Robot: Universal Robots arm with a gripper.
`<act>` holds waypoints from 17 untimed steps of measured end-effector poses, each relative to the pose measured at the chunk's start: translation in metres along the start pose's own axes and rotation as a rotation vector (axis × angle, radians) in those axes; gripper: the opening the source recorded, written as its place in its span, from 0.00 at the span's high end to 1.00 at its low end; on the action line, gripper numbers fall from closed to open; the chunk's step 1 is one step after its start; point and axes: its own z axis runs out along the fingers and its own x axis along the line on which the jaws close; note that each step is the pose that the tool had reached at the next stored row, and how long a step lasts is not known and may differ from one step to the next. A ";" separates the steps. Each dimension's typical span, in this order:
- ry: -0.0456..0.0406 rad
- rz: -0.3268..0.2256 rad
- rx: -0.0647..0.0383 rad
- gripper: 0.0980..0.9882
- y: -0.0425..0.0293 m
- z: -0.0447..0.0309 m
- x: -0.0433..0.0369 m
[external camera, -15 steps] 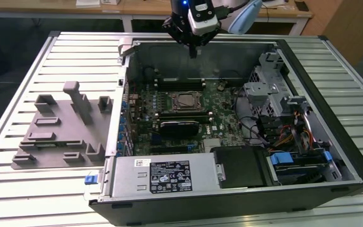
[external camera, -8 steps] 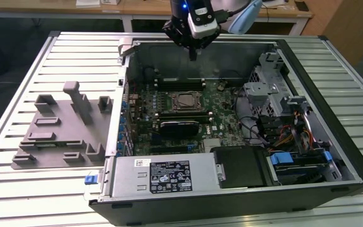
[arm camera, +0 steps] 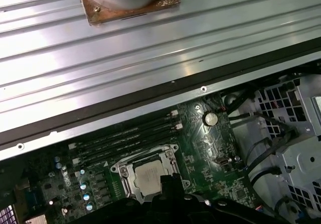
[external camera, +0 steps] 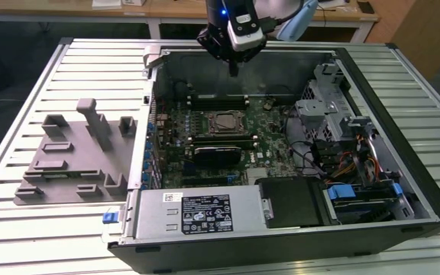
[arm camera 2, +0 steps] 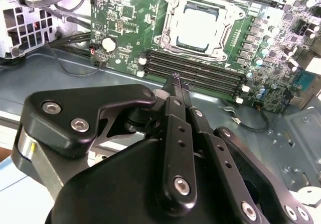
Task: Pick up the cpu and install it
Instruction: 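Install the first cpu locking lever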
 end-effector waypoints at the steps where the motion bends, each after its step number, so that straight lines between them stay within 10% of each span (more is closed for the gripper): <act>1: 0.0000 0.000 0.000 0.99 -0.0004 0.0010 0.0001; 17: 0.0024 0.000 0.001 0.99 -0.0031 0.0185 0.0020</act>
